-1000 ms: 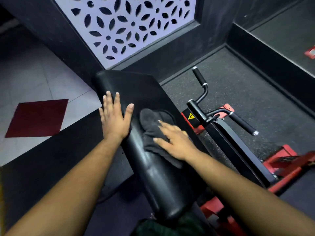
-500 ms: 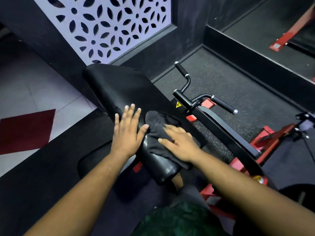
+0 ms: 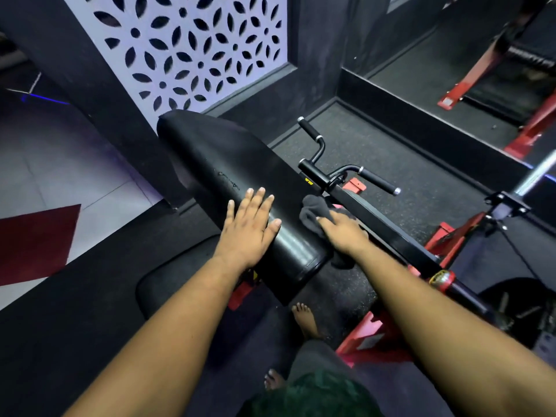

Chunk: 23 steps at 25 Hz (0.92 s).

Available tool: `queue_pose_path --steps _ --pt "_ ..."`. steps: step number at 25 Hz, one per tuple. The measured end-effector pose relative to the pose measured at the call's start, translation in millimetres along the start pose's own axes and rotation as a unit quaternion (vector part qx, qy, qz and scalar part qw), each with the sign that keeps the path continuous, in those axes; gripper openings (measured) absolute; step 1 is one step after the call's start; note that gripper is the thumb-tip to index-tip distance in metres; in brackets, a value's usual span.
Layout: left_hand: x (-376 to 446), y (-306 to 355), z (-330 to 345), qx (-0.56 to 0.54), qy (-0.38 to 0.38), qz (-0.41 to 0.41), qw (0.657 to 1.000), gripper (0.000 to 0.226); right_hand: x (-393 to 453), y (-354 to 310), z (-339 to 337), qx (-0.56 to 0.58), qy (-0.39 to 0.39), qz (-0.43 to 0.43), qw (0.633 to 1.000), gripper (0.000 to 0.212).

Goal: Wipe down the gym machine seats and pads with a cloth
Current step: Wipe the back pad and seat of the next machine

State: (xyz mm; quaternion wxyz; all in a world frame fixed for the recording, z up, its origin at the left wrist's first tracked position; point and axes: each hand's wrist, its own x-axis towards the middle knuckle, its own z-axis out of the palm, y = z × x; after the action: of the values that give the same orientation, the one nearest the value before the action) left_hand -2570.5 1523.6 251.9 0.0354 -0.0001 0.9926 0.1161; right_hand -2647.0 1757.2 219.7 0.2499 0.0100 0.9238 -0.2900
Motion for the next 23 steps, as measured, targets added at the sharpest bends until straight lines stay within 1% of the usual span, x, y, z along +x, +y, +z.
queue_pose_path --steps 4,6,7,8,11,13,14,17,21,23 --pt "1 0 -2 -0.023 -0.012 0.000 1.000 0.064 -70 1 18 0.018 0.075 -0.069 0.995 0.063" --pt "0 0 -2 -0.023 -0.011 0.002 1.000 0.064 -71 4 19 0.033 0.093 -0.100 0.990 0.055" --pt "0 -1 -3 -0.025 -0.009 0.005 1.000 0.064 -60 4 14 0.042 0.088 -0.091 0.991 0.050" --pt "2 -1 -2 -0.027 -0.011 0.007 1.000 0.064 -43 5 9 0.046 0.073 -0.064 0.994 0.047" --pt "3 -3 -3 -0.025 -0.020 0.008 0.999 0.064 8 1 -8 -0.002 0.014 0.050 0.999 0.052" --pt "2 -2 -3 -0.026 -0.033 0.007 0.999 0.065 24 -2 -11 -0.036 0.011 0.094 0.995 0.053" --pt "2 -2 -5 -0.022 -0.040 0.005 0.999 0.066 21 -5 -10 -0.038 0.014 0.100 0.994 0.054" --pt "4 -4 -16 -0.023 -0.077 0.010 0.997 0.070 -16 -17 -6 -0.039 0.052 0.063 0.996 0.050" --pt "-7 -19 -34 0.006 -0.104 0.060 0.993 0.076 -85 -32 12 -0.027 0.114 0.031 0.993 0.047" --pt "-34 -39 -40 0.010 -0.103 0.083 0.991 0.078 -129 -50 33 -0.046 0.154 0.020 0.987 0.048"
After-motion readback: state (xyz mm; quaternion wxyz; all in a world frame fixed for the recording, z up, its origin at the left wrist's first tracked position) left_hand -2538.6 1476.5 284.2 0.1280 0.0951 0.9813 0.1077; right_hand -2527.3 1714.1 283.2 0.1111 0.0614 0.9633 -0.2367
